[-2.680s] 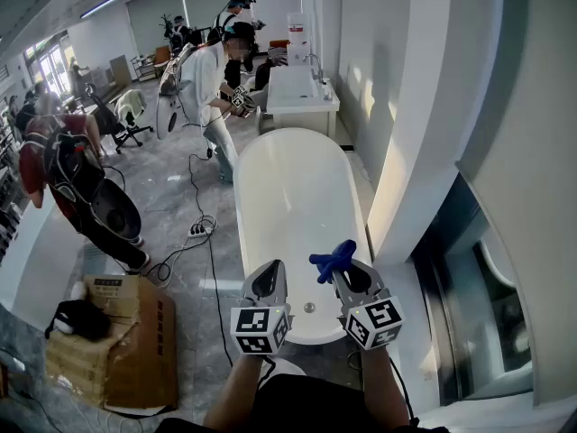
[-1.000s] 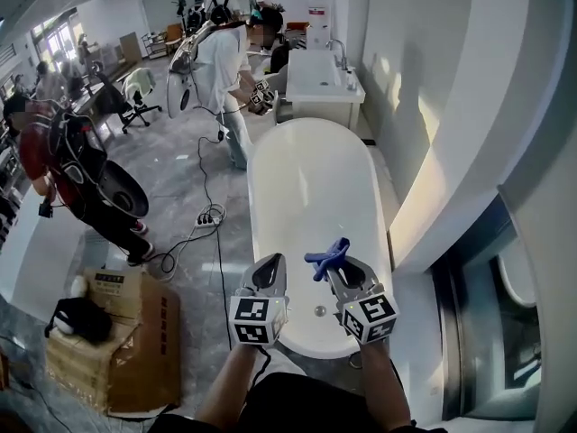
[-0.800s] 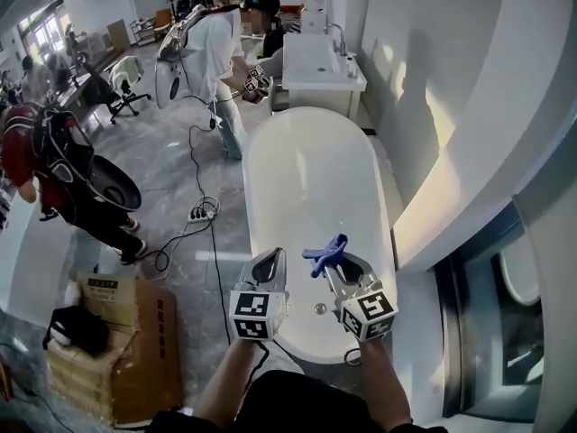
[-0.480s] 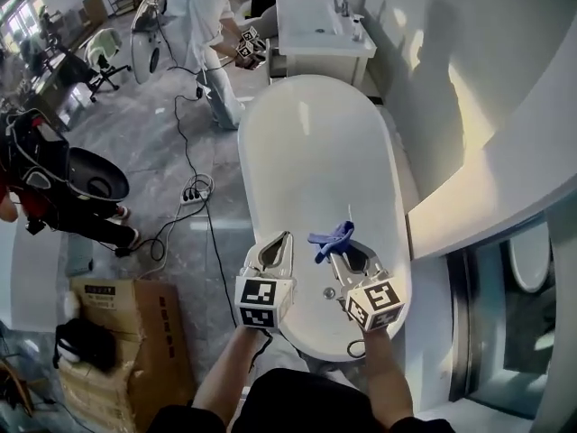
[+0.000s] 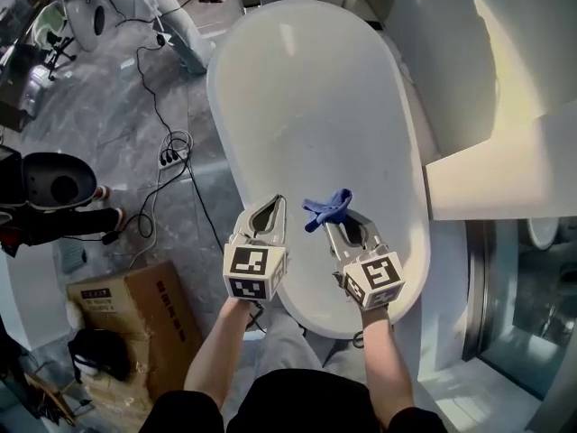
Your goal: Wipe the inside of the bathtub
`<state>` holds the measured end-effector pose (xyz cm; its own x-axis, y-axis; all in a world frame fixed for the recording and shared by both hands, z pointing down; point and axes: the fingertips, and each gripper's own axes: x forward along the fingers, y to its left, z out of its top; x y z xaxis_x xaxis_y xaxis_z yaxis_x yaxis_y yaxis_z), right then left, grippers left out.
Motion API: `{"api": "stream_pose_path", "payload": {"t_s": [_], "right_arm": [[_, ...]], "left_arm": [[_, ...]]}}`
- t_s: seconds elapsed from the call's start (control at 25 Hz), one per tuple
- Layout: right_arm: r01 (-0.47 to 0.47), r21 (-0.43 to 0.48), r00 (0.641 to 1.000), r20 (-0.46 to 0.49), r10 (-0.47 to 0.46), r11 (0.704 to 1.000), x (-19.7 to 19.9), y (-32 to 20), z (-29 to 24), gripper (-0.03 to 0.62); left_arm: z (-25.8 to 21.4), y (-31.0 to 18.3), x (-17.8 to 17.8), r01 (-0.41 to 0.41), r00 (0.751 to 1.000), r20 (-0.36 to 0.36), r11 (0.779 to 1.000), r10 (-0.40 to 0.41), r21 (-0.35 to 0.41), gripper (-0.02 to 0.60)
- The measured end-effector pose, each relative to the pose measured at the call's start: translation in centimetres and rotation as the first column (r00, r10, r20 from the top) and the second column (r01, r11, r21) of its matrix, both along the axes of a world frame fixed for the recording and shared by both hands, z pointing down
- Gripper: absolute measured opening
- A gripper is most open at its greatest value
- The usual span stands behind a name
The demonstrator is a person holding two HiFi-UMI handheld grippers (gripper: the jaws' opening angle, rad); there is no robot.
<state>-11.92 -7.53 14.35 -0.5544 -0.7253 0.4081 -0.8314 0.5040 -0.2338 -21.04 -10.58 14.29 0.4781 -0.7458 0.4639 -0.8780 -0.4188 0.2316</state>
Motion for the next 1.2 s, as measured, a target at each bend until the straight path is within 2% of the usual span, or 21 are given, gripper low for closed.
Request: {"api": "stream_pose_path", "payload": {"t_s": [0.28, 0.52, 0.8, 1.2], "right_arm": [[0.026, -0.068, 0.999, 0.047, -0.023, 0.997, 2.7, -0.6, 9.2, 0.063], [0.068, -0.162, 0.997, 0.034, -0.063, 0.984, 4.0, 1.2, 18.4, 0.063], [0.019, -0.256, 0.999, 0.034, -0.011, 0.967, 5.2, 2.5, 27.4, 0.063], [-0.038, -0.337, 0.997, 0.054, 0.060, 0.941, 3.9, 2.3, 38.8, 0.063]], "left_arm": [[10.0, 0.1, 2.8, 0.053, 0.998, 0.040, 0.995, -0.049, -0.086, 0.003], [19.3, 2.6, 4.7, 0.103, 0.994, 0.048, 0.976, -0.095, -0.190, 0.003], [28.5, 2.7, 6.6, 0.080, 0.997, 0.043, 0.951, -0.070, -0.298, 0.003], [39.2, 0.3, 5.9, 0.027, 0.996, 0.093, 0.919, 0.011, -0.393, 0.003]]}}
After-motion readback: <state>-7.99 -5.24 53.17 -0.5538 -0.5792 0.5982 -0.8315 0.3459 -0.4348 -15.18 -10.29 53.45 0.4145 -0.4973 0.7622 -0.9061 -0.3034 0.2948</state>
